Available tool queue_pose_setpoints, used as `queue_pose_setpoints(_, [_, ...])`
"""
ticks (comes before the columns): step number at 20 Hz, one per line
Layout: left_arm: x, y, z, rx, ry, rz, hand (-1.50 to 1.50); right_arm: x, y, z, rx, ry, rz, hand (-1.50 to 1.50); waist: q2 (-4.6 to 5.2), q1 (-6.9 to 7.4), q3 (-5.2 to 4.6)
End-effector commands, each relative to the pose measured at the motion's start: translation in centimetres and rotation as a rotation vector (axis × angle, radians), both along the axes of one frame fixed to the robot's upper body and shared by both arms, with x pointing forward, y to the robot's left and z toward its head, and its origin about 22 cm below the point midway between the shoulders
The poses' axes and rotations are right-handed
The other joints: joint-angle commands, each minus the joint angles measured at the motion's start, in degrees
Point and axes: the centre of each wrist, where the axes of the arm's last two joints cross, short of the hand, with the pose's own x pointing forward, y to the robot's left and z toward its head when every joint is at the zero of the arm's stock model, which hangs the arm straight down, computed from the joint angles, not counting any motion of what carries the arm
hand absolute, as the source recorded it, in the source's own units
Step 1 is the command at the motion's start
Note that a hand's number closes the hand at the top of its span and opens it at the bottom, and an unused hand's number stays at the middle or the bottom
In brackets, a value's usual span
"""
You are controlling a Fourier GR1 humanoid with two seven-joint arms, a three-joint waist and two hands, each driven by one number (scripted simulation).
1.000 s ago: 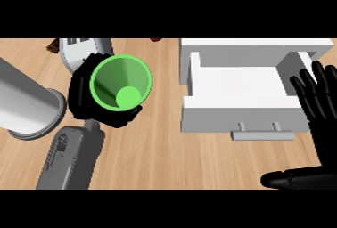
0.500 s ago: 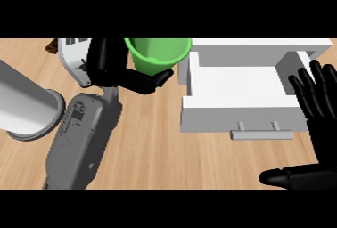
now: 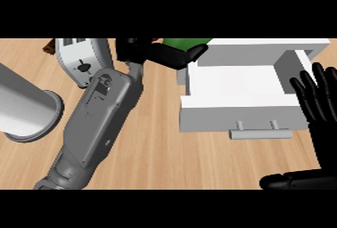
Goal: Pick up the cup, place it into the drawer and close the drawer
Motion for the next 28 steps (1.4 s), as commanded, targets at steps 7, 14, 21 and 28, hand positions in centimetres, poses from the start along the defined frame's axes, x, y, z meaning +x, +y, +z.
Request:
queue_pose_setpoints(7, [2.4,-4.0,-1.4,0.048,0.06,0.061,1.5,0.0,-0.3,-0.6,-0.017,-0.009,0.009,-1.5,0.29,-1.44,0.0])
queue_pose_setpoints(14, [2.9,-5.3,-3.0,0.097,0.123,0.041,1.5,1.7,0.5,-0.3,-0.012,-0.025,0.026,-1.5,0.5,-2.11,0.01])
queue_pose_setpoints(21, [3.0,-5.5,-5.1,0.194,0.125,0.047,1.5,1.1,0.4,-1.1,0.02,-0.025,0.041,-1.5,0.77,-3.07,0.04])
queue_pose_setpoints(28, [2.9,-6.8,-4.2,0.263,0.149,0.074,1.5,1.3,2.2,0.9,0.0,-0.046,0.1,-1.5,1.07,-5.57,0.05])
